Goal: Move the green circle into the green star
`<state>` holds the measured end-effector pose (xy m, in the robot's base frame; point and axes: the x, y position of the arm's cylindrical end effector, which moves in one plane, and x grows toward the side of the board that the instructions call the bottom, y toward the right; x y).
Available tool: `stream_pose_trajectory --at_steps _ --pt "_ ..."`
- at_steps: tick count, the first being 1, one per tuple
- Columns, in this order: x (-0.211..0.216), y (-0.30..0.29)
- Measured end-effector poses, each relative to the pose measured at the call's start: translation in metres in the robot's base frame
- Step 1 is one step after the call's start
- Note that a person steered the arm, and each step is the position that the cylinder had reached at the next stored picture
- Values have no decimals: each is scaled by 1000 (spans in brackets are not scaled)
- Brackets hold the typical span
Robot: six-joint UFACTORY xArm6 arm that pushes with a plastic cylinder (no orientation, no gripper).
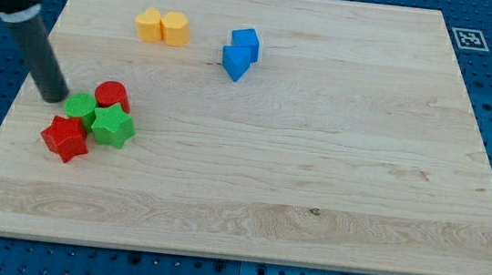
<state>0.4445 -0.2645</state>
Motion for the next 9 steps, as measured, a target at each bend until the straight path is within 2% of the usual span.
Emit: stream_pose_trajectory --at_steps 1,2,4,8,9 --pt "-2 -25" --pt "11 -22" --pt "34 14" --pt "43 78" --pt "42 48"
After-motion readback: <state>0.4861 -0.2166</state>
